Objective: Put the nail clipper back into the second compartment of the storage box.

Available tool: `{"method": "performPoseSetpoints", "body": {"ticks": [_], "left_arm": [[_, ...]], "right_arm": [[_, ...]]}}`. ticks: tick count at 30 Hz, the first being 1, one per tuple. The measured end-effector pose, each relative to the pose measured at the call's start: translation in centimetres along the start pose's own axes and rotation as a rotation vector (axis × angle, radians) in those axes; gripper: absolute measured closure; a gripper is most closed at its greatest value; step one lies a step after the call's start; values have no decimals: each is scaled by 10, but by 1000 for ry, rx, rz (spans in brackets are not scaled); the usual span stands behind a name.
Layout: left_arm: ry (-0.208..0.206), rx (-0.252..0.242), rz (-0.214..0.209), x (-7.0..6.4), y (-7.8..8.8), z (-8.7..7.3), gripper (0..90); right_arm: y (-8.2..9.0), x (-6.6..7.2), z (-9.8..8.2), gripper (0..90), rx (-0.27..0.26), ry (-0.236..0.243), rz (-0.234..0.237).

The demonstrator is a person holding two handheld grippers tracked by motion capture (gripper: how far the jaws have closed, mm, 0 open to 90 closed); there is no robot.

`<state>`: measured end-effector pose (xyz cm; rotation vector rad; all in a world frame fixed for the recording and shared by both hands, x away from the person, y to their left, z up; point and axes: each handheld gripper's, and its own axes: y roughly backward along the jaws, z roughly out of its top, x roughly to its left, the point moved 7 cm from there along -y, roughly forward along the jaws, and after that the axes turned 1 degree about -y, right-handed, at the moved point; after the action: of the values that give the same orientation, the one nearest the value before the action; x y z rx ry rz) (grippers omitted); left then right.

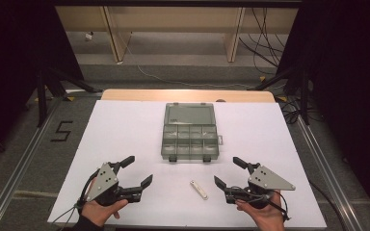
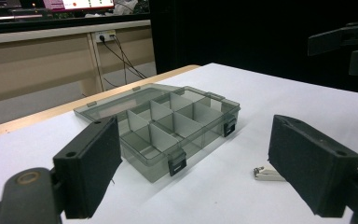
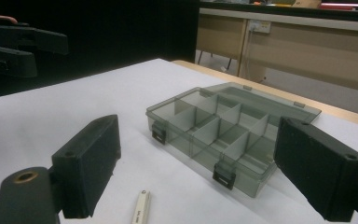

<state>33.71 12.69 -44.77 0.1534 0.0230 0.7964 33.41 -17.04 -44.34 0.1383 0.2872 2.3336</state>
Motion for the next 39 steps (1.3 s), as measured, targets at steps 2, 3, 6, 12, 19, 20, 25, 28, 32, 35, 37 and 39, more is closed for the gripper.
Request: {"method": "performPoseSetpoints", "body": {"ticks": [2, 3, 6, 12, 19, 20, 25, 28, 32, 35, 37, 39], "left_arm": [[-2, -1, 1, 0, 0, 0, 164], [-2, -1, 1, 0, 0, 0, 164], [-2, -1, 0, 0, 0, 0, 164], [-3, 1, 1, 0, 0, 0, 164], [-3, 3, 1, 0, 0, 0, 164], [-3, 3, 2, 0, 0, 0, 164], [-4, 7, 2, 0, 0, -1, 164], [-2, 8, 3, 0, -1, -1, 164], [-3, 8, 3, 0, -1, -1, 164], [-1, 9, 1, 0, -1, -2, 164], [2, 8, 1, 0, -2, -2, 164], [0, 9, 1, 0, -2, -2, 164]], "right_arm": [[-1, 1, 1, 156, -17, -3, 3], [-1, 1, 1, 156, -17, -3, 3], [-1, 1, 0, 156, -2, 11, 5], [-2, 1, 0, 155, -5, 7, 7], [-2, -1, -2, 158, 34, 33, -1], [-4, 1, -3, 159, 41, 32, 14], [-5, 1, -5, 197, 120, 85, 28], [-8, 5, -9, 210, 187, 139, 56], [-14, 12, -15, 201, 262, 154, 98], [-17, 16, -19, 202, 323, 173, 121], [-21, 18, -22, 241, 356, 195, 132], [-22, 19, -23, 239, 375, 205, 138]]}}
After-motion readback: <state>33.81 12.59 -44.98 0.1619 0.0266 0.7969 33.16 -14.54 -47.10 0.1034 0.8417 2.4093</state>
